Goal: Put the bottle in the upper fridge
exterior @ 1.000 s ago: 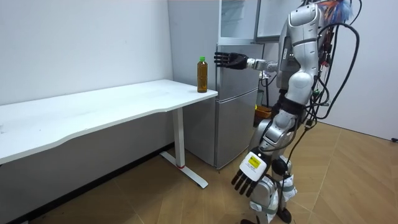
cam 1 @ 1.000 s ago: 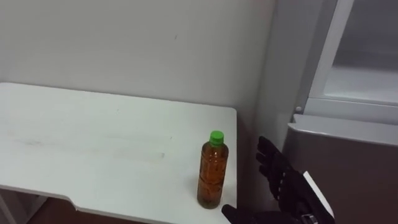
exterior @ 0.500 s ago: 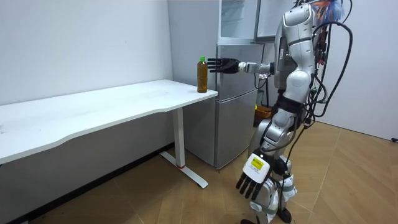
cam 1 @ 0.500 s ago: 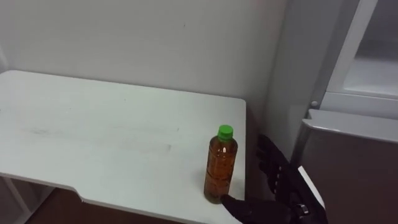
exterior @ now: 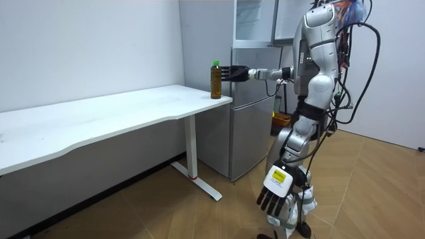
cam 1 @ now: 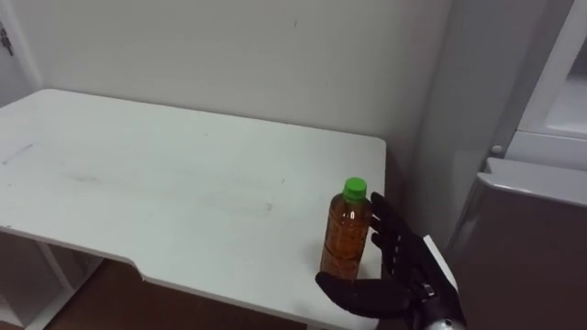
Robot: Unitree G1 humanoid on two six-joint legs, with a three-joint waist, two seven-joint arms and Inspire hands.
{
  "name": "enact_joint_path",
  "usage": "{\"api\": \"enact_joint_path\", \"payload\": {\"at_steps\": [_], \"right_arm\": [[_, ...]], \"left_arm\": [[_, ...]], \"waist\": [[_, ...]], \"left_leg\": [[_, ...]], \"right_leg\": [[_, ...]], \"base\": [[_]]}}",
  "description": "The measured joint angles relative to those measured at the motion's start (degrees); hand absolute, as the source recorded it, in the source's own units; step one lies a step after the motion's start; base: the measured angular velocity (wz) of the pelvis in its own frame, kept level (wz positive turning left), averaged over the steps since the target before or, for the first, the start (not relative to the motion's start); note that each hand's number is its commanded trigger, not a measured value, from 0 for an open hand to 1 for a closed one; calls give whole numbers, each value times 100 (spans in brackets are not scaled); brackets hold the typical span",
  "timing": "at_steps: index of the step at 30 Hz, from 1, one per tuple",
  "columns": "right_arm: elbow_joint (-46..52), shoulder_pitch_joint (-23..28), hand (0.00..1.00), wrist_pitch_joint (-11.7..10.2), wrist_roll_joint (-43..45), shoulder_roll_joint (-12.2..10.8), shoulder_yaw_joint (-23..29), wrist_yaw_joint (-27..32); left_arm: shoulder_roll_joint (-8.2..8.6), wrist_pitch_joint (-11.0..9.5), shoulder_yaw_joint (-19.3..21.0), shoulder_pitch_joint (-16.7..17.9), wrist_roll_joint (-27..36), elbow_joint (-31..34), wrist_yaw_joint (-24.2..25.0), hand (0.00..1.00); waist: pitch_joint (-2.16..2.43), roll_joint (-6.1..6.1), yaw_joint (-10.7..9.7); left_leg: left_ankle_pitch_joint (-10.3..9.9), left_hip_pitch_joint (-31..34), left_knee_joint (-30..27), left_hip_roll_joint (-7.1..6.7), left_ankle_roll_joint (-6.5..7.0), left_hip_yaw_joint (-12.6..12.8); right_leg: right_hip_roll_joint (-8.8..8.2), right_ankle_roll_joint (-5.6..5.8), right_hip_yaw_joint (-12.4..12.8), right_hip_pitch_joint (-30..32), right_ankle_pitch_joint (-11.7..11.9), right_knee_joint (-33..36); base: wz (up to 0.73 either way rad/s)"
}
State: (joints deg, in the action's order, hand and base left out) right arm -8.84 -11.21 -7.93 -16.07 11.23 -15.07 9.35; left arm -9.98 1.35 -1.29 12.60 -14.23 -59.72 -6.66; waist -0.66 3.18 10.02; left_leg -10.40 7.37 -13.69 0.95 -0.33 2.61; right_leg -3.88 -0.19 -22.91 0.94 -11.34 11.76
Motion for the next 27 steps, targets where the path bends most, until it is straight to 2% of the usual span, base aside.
{"api": "enact_joint_path", "payload": {"at_steps": [7,12,16,20,22,27], "right_arm": [[-37,-19,0,14,-143,-13,-30,58],[-247,-213,0,49,-159,-11,-153,53],[-444,-419,0,53,-379,-10,-167,47],[-627,-525,0,58,-500,0,-168,51],[-694,-599,0,158,-496,6,-166,65],[-901,-651,0,202,-469,7,-162,71]], "left_arm": [[-3,0,-114,-171,0,17,6,0],[-2,4,-136,-201,0,19,91,0],[13,117,-178,-165,-4,79,119,0],[12,124,-200,-176,-3,99,119,0],[12,151,-236,-169,-1,99,119,0],[13,253,-256,-164,-4,87,128,0]], "waist": [[-4,3,96],[-27,-36,141],[-27,-41,143],[-21,-39,144],[-20,-39,143],[-20,-43,143]], "left_leg": [[2,6,5,2,5,28],[3,20,1,1,5,17],[15,37,2,-14,10,-6],[44,33,10,-45,27,-41],[55,25,11,-62,40,-42],[72,10,11,-78,68,-52]], "right_leg": [[-5,2,20,32,1,4],[-2,0,9,37,3,3],[-12,0,-11,57,3,3],[-41,3,-70,59,4,4],[-65,16,-81,54,12,4],[-93,42,-96,22,27,7]], "base": [[-2],[0],[1],[7],[0],[0]]}}
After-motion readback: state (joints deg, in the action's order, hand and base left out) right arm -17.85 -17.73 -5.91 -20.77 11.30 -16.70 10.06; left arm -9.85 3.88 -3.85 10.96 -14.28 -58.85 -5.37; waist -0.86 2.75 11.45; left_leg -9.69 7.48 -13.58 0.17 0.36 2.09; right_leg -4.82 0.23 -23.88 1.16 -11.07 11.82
